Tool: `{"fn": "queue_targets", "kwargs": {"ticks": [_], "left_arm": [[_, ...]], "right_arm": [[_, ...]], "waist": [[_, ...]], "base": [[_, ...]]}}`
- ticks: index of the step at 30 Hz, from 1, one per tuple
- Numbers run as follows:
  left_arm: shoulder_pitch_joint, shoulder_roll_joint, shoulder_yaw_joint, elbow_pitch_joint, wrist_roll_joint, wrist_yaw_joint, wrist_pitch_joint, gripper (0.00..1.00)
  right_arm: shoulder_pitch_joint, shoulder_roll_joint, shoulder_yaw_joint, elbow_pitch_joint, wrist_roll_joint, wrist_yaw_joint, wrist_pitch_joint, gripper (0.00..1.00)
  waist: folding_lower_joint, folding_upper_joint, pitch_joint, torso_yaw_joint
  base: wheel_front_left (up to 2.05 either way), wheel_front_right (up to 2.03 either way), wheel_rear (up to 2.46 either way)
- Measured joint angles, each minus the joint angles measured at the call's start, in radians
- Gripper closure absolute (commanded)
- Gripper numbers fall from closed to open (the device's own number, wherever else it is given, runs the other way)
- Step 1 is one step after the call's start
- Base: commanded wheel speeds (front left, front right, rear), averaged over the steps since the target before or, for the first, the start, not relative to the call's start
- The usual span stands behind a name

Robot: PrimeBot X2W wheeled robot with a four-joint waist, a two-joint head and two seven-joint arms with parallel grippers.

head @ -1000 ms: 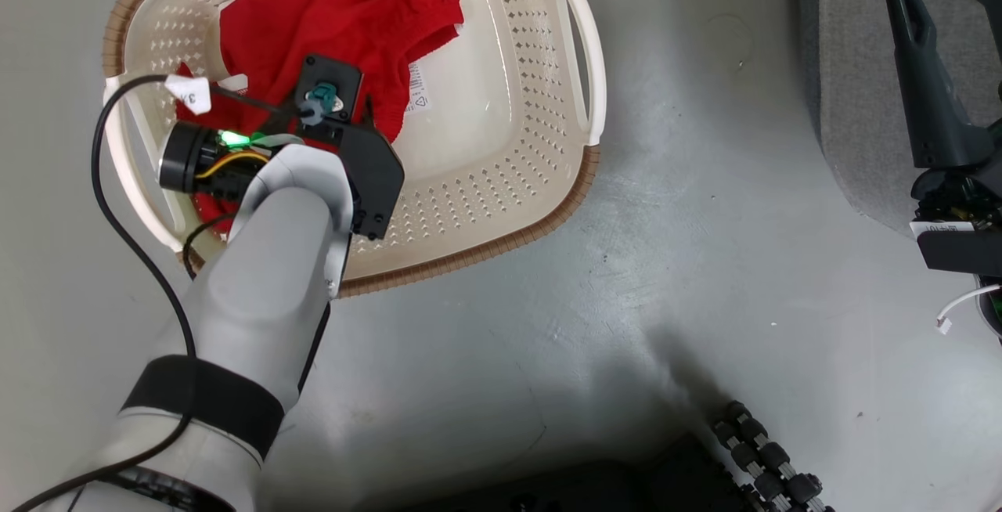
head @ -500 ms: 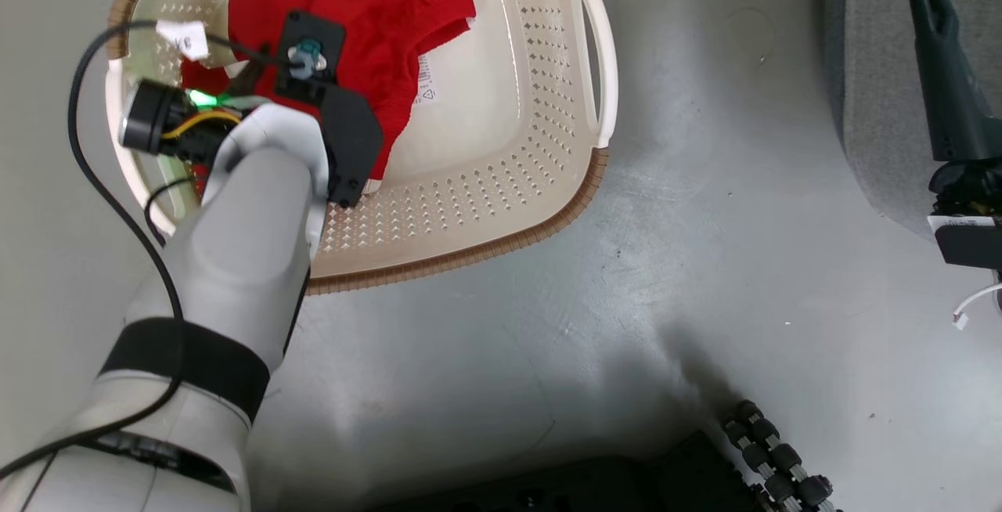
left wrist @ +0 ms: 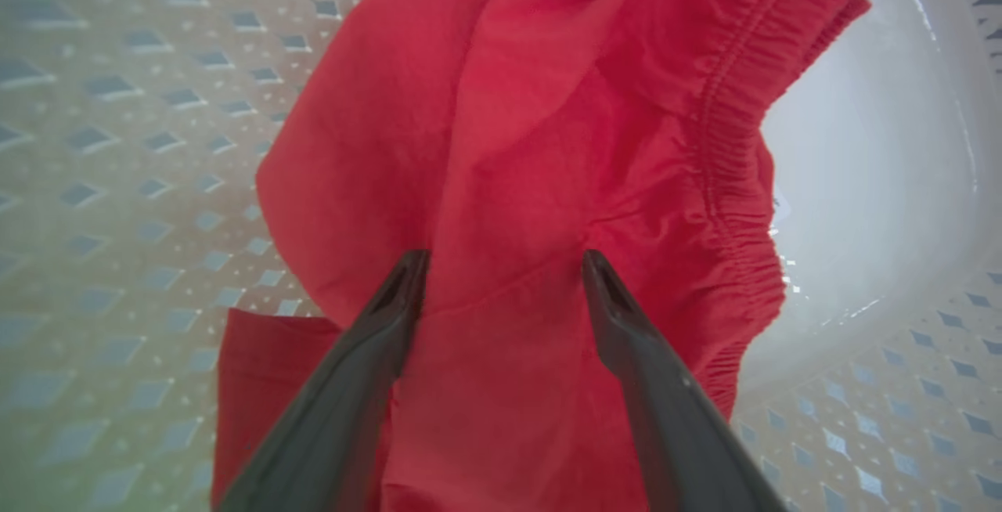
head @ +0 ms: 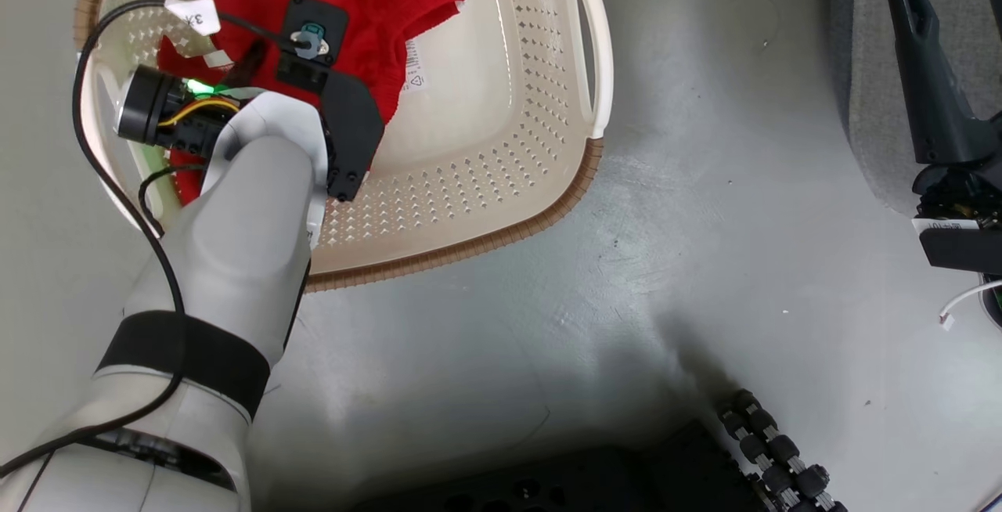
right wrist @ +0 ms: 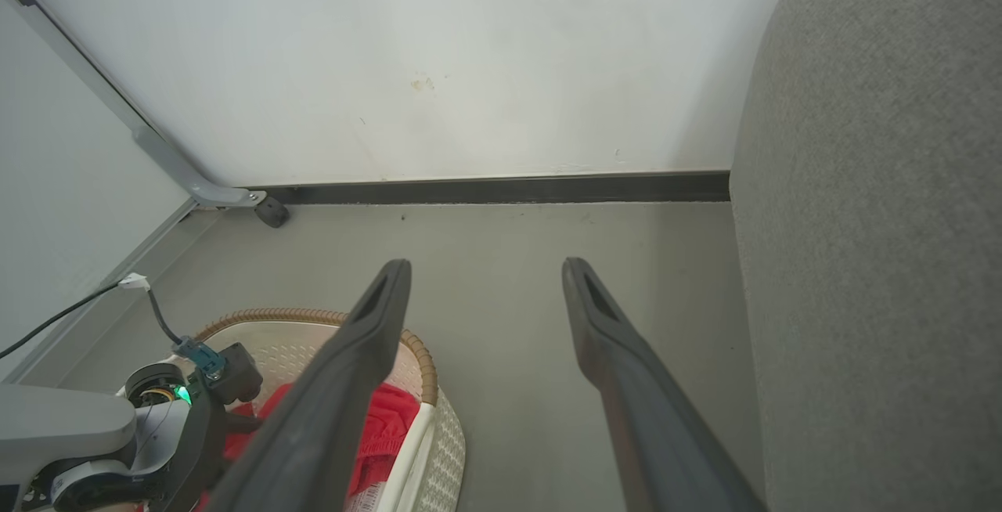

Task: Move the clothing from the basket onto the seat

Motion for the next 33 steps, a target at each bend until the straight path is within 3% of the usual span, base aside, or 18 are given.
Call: {"fn": "queue_targets", "kwargs": {"ticks": [4,5,6,15,33], "left_arm": [[0.022,0.001,-0.007,-0.019,0.001,0.0,0.012,0.0],[0.028,0.001,-0.007,-0.026,0.001,0.0,0.012,0.33],[0.035,0.002,-0.008,-0.032,0.001,0.0,0.012,1.0],[0.124,0.003,-0.026,-0.107,-0.029,0.0,-0.058,1.0],[0.275,0.005,-0.106,-0.302,-0.278,0.0,-0.233,1.0]], "right_arm": [[-0.008,0.001,0.007,0.0,0.002,0.0,0.0,0.0],[-0.012,0.002,0.01,0.002,0.002,0.0,0.0,0.0],[-0.016,0.002,0.012,0.006,0.002,0.0,0.0,0.0],[-0.046,0.017,0.034,0.067,0.003,0.0,0.0,0.0],[-0.035,0.03,0.081,0.204,0.009,0.0,0.0,0.0]], "waist": [[0.0,0.0,0.006,-0.009],[0.0,0.0,0.007,-0.011],[0.0,0.0001,0.008,-0.013],[0.0,0.0001,-0.044,-0.021],[-0.0001,0.0,-0.258,-0.004]], "base": [[0.0,0.0,0.0],[0.0,0.0,0.0],[0.0,0.0,0.0],[0.0,0.0,0.0],[0.0,0.0,0.0]]}}
